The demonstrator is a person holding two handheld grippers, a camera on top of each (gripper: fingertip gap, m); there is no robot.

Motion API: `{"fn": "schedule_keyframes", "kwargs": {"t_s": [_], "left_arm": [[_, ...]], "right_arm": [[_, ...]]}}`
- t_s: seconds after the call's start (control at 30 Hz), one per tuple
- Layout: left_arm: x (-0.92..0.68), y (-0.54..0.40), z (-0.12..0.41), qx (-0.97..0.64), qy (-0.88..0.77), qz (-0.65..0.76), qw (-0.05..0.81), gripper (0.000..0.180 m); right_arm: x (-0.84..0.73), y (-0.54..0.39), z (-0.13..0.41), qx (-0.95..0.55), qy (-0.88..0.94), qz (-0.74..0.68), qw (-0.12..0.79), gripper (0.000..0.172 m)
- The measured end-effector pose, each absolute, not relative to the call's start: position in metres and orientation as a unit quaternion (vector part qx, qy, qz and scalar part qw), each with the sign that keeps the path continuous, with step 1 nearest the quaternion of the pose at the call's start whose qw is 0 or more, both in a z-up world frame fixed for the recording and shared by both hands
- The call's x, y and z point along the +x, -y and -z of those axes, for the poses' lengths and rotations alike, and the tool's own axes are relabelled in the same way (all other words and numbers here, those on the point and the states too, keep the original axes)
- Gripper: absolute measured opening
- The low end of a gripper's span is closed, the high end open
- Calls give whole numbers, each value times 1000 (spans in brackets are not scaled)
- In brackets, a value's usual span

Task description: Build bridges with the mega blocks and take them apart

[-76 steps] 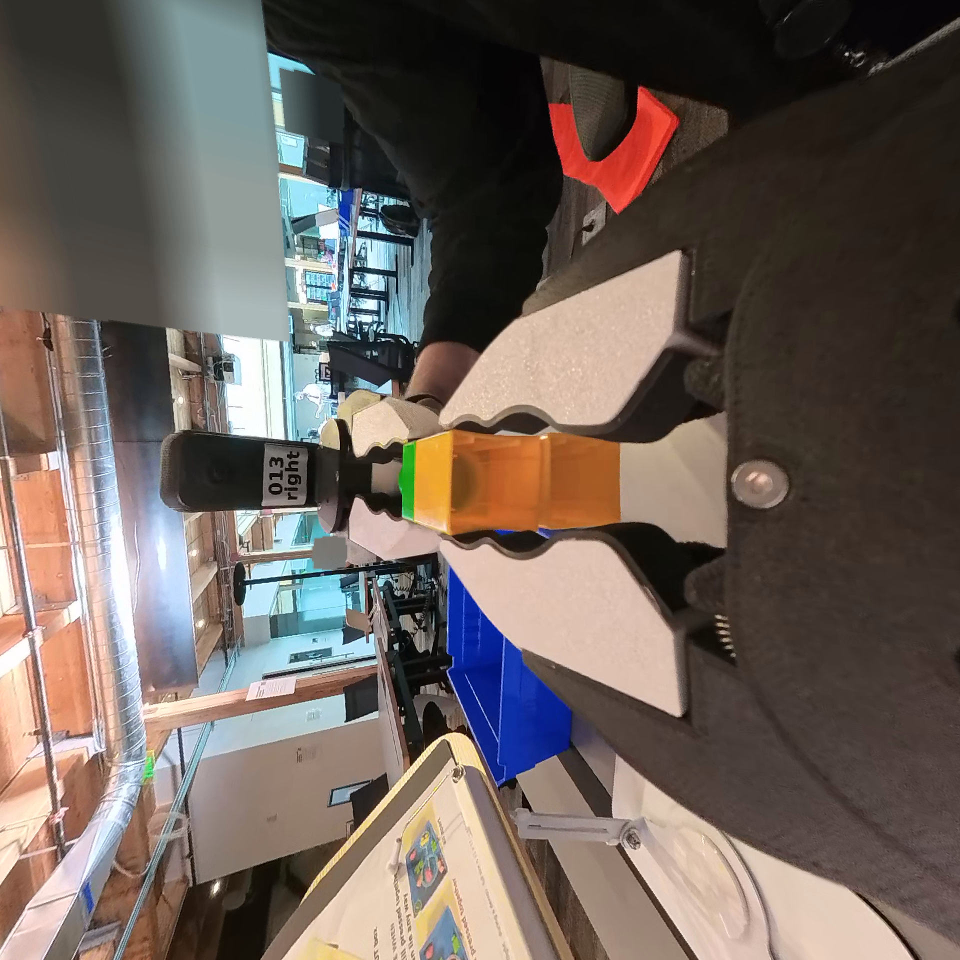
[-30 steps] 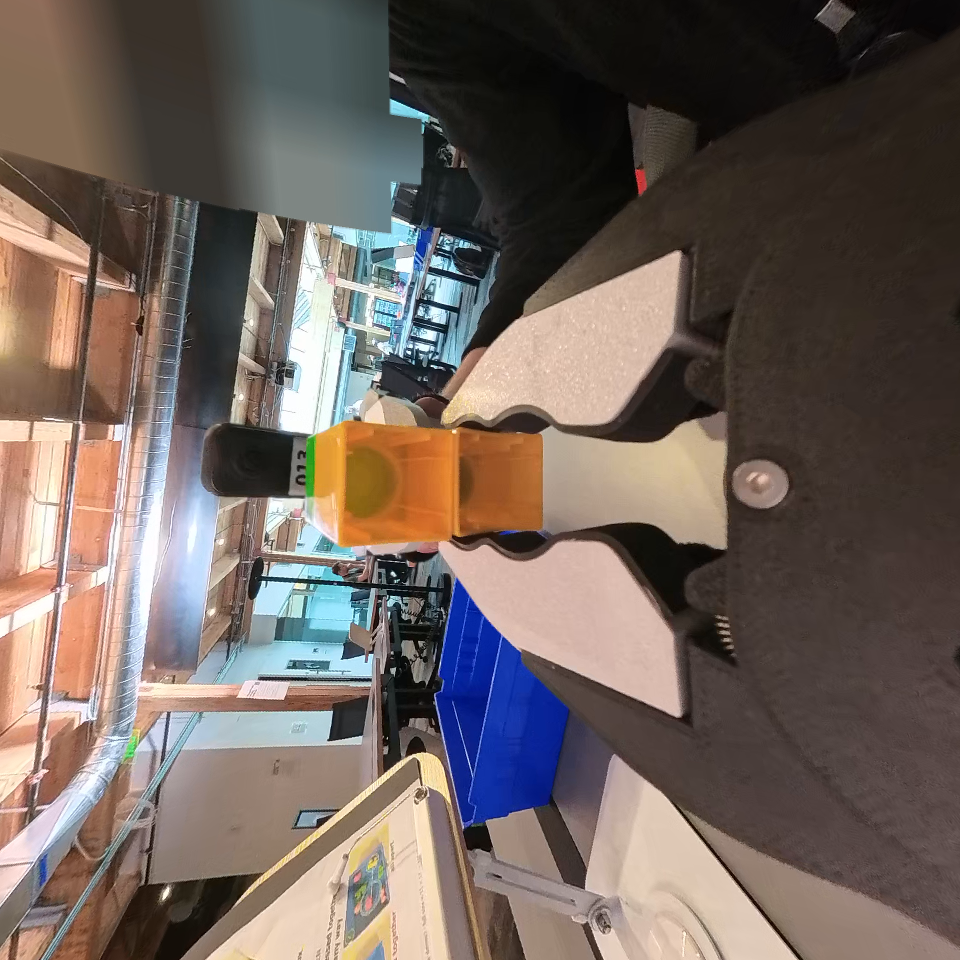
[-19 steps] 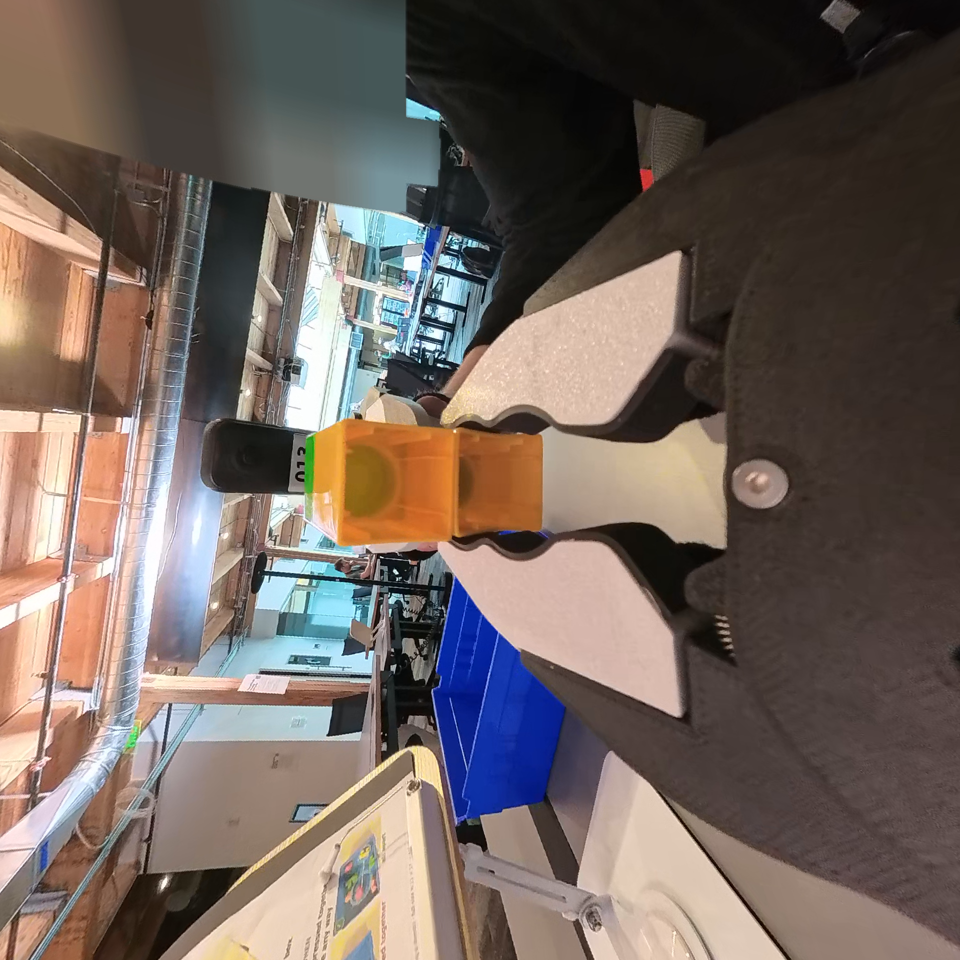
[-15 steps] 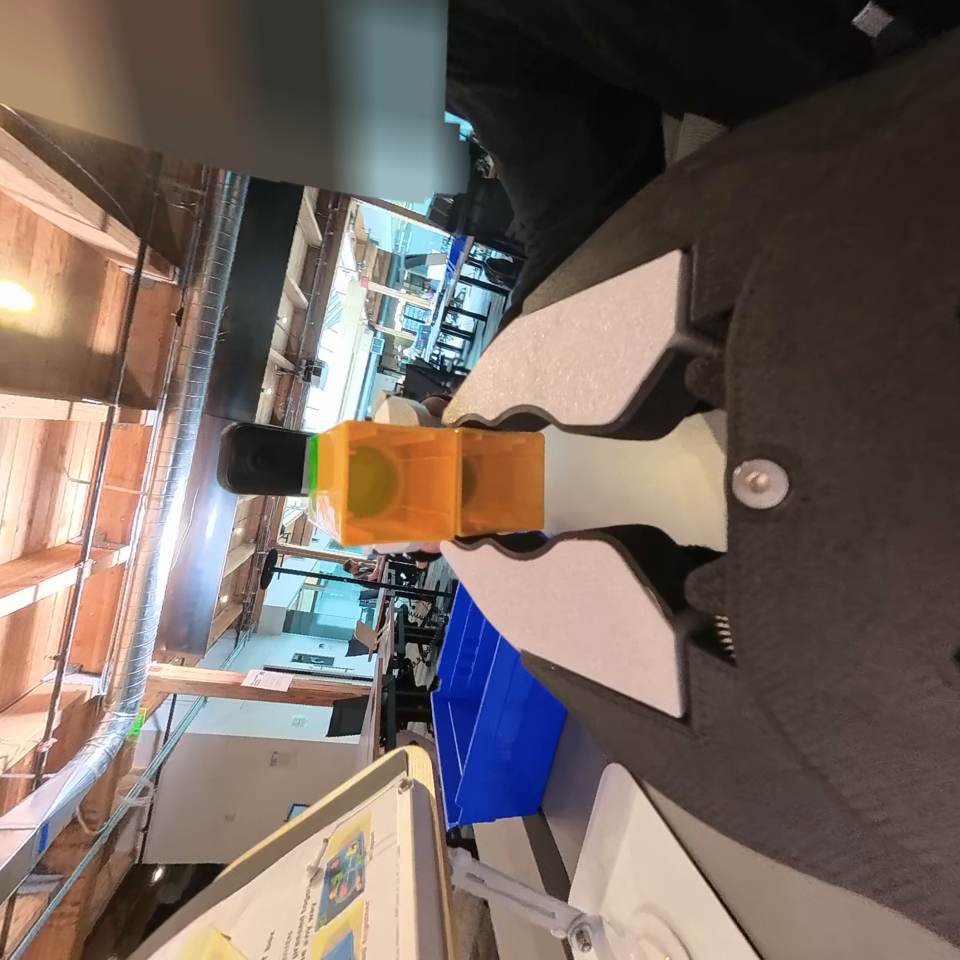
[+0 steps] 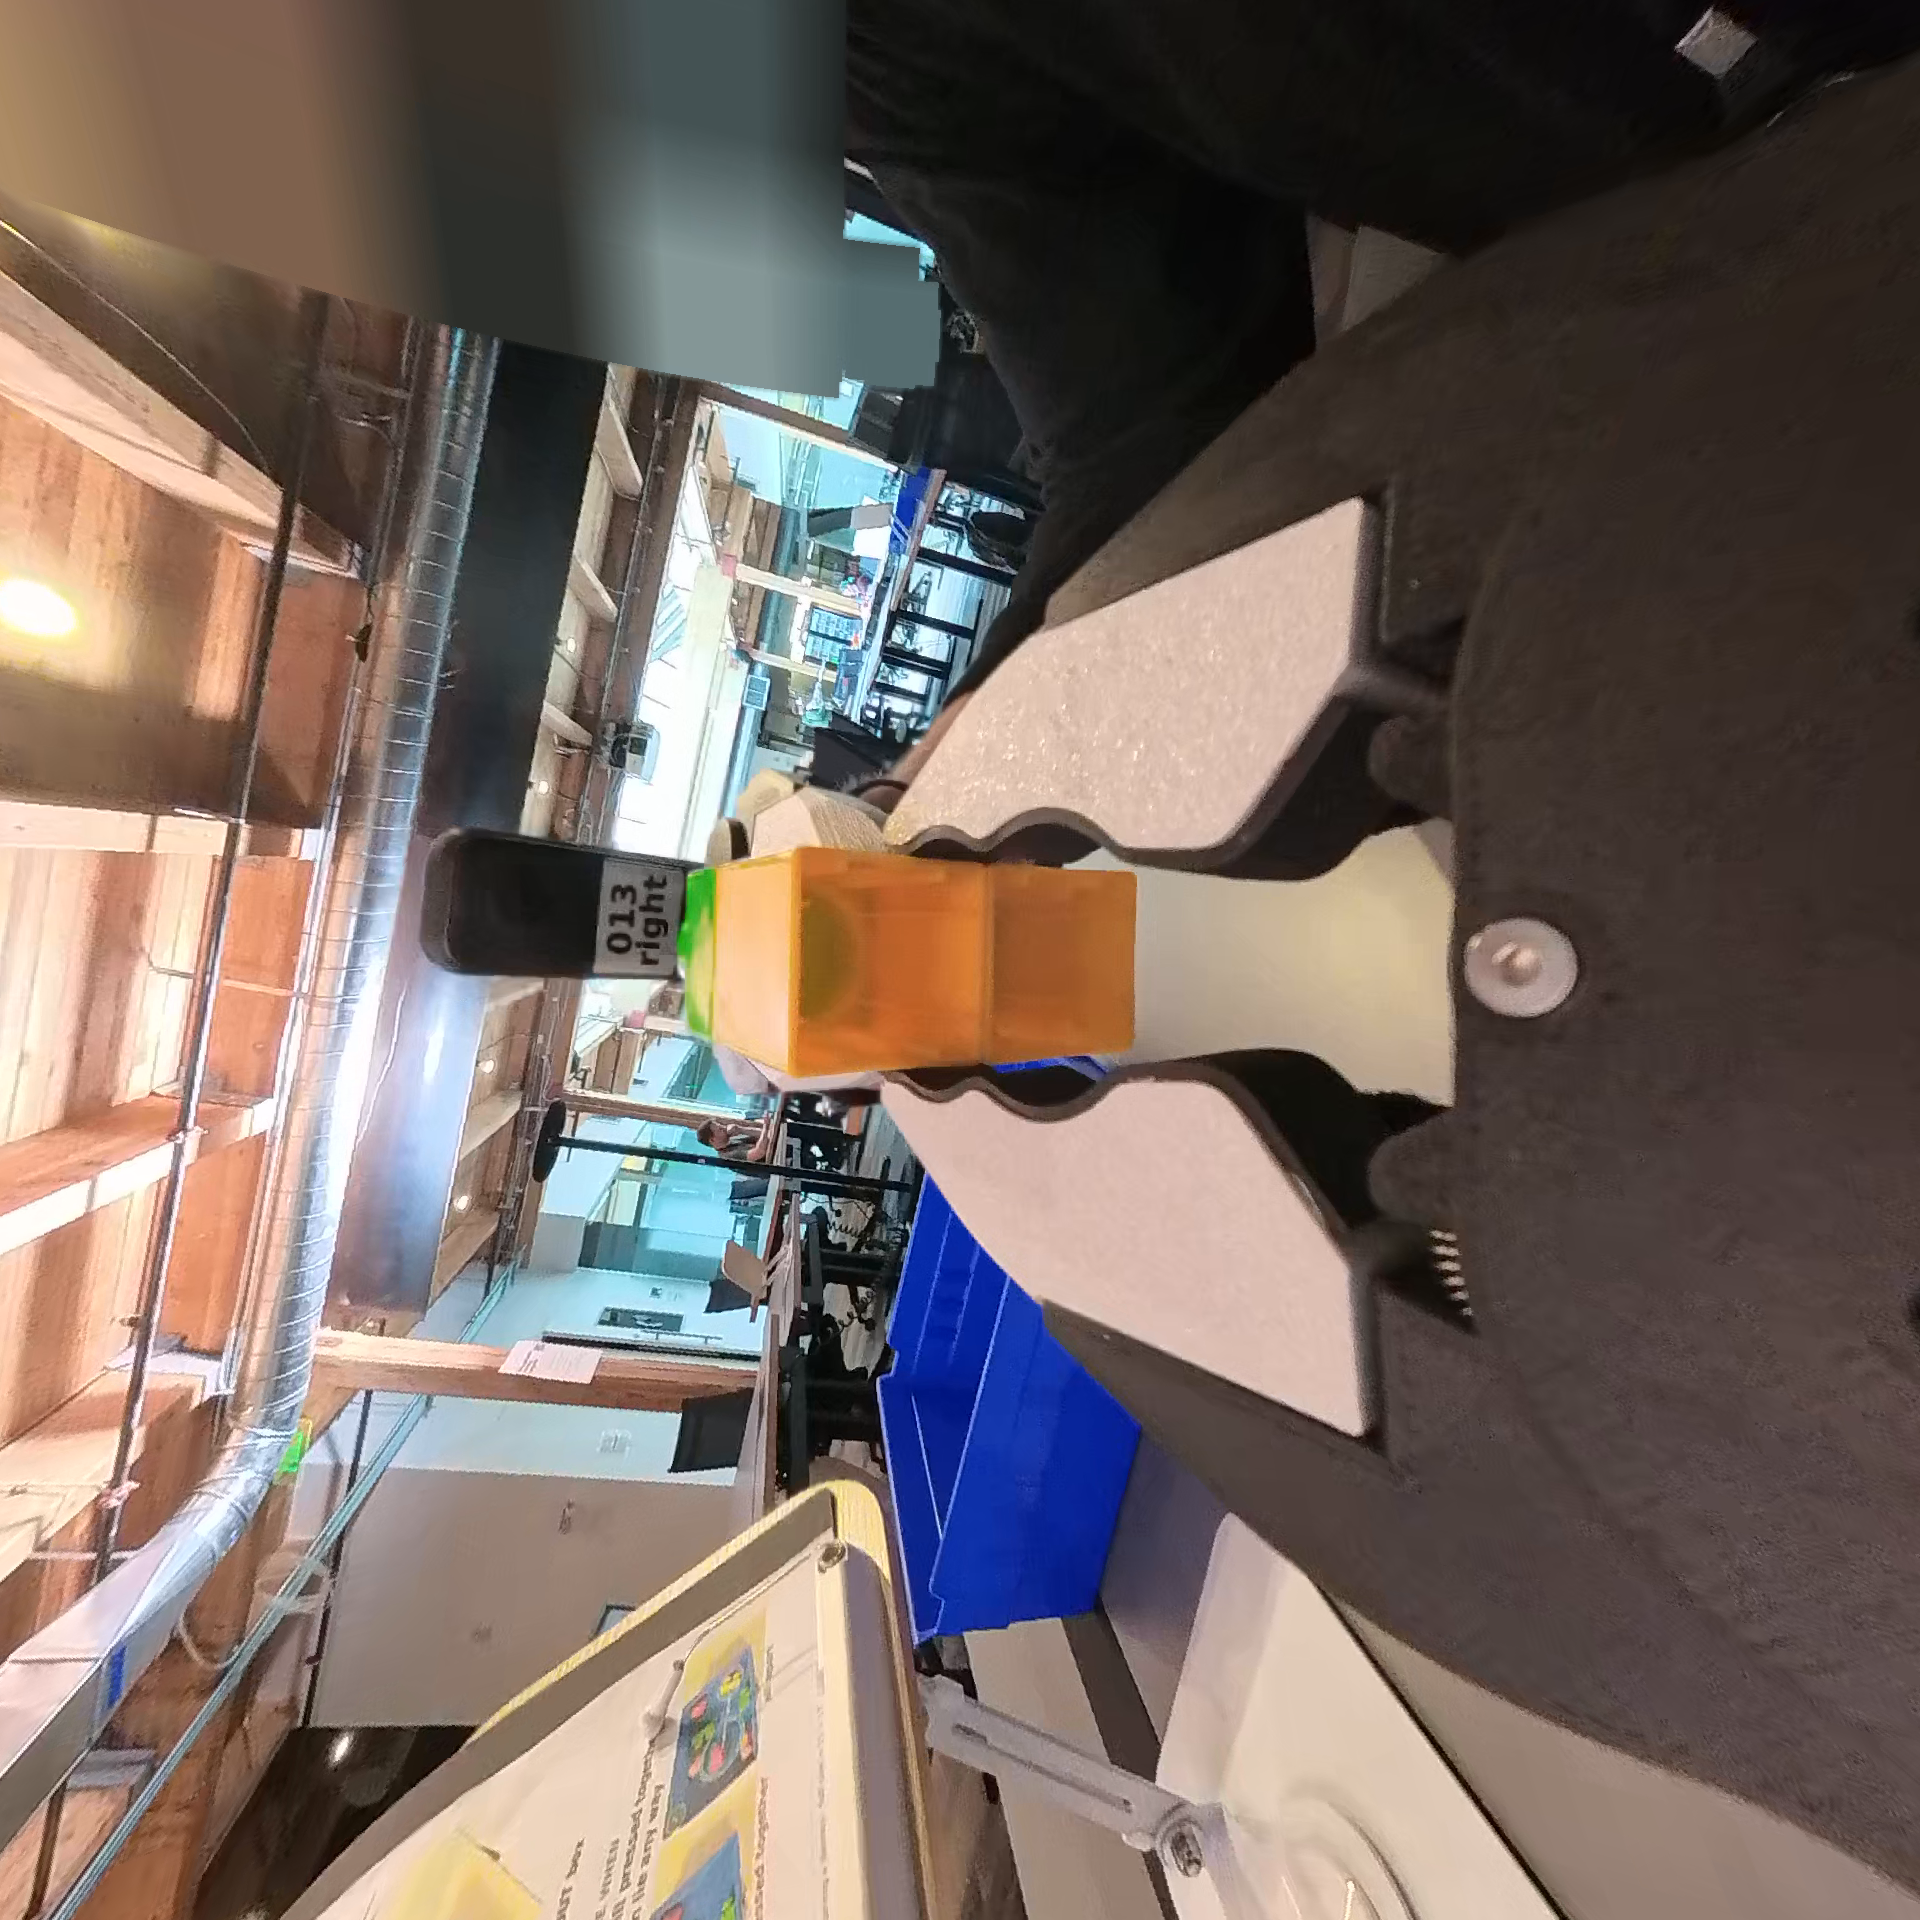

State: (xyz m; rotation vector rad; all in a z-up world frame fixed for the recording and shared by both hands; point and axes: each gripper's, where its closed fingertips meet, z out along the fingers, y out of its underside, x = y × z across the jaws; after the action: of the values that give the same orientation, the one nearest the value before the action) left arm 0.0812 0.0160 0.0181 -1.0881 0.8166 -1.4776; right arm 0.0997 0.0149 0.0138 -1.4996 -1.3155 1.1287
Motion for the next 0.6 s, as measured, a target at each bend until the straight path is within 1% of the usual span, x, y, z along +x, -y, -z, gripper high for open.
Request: {"fn": "schedule_keyframes", "kwargs": {"t_s": [0.07,0.1,0.13,0.2,0.33,0.37,0.4,0.43,0.6], "left_arm": [[80,-17,-21,-454,-332,625,542,36],[79,-18,-23,-451,-321,632,542,36],[79,-18,-25,-445,-313,641,542,36],[80,-17,-25,-443,-312,636,550,36],[86,-15,-29,-426,-288,661,547,36],[87,-15,-29,-424,-284,665,545,36],[89,-14,-28,-424,-286,665,544,36],[89,-14,-29,-422,-281,665,548,36],[88,-15,-29,-408,-267,685,542,36]], "right_arm": [[99,-17,-19,-596,510,-455,422,33],[100,-18,-20,-595,503,-459,426,39],[100,-19,-20,-599,494,-463,428,50],[99,-18,-17,-599,483,-473,429,54],[92,-16,-13,-598,462,-490,435,55],[91,-16,-16,-593,452,-501,440,53],[91,-15,-21,-581,442,-515,450,41],[91,-14,-25,-572,430,-529,457,37],[90,-13,-25,-563,418,-542,463,37]]}}
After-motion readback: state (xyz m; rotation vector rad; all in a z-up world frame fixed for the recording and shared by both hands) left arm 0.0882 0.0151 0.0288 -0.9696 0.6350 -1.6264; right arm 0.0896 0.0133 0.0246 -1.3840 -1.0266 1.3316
